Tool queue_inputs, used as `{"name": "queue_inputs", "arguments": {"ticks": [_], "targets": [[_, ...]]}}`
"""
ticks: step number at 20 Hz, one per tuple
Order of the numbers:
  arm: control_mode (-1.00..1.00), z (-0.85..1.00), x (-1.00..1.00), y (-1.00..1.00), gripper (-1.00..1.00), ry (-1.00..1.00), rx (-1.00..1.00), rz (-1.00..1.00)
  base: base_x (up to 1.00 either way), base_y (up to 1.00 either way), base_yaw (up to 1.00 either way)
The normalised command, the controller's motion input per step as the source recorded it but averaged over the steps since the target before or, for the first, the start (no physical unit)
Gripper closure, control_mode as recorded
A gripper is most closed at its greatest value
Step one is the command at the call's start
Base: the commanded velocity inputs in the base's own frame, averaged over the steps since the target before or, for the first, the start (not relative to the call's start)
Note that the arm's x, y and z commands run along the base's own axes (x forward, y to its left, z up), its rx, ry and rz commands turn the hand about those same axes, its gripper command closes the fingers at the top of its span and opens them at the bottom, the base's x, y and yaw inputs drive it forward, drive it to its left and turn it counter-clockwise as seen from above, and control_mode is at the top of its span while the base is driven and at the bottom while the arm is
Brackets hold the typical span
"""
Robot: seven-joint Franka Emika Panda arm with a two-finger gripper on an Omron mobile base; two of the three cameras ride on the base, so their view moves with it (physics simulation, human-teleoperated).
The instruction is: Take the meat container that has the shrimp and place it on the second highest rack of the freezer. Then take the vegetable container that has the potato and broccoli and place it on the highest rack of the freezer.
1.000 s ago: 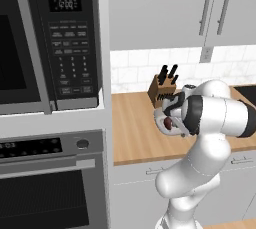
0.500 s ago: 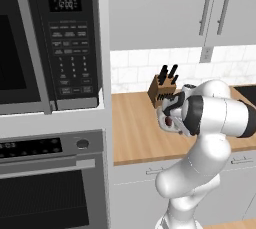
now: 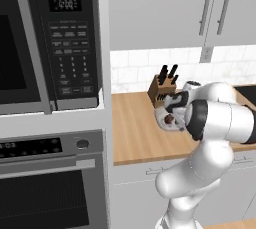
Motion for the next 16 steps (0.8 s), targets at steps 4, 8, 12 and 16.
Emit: {"name": "queue_inputs", "arguments": {"ticks": [4, 8, 12, 16], "targets": [[-1.00, 0.94, -0.53, 0.00, 1.00, 0.00, 0.00, 0.00, 0.00, 0.00, 0.00], [-1.00, 0.84, -0.55, 0.01, 1.00, 0.00, -0.01, -0.02, 0.00, 0.00, 0.00], [-1.00, 0.78, -0.62, 0.21, 1.00, -0.06, -0.02, -0.19, 0.00, 0.00, 0.00], [-1.00, 0.89, -0.52, 0.39, 1.00, -0.08, -0.02, -0.15, 0.00, 0.00, 0.00]]}}
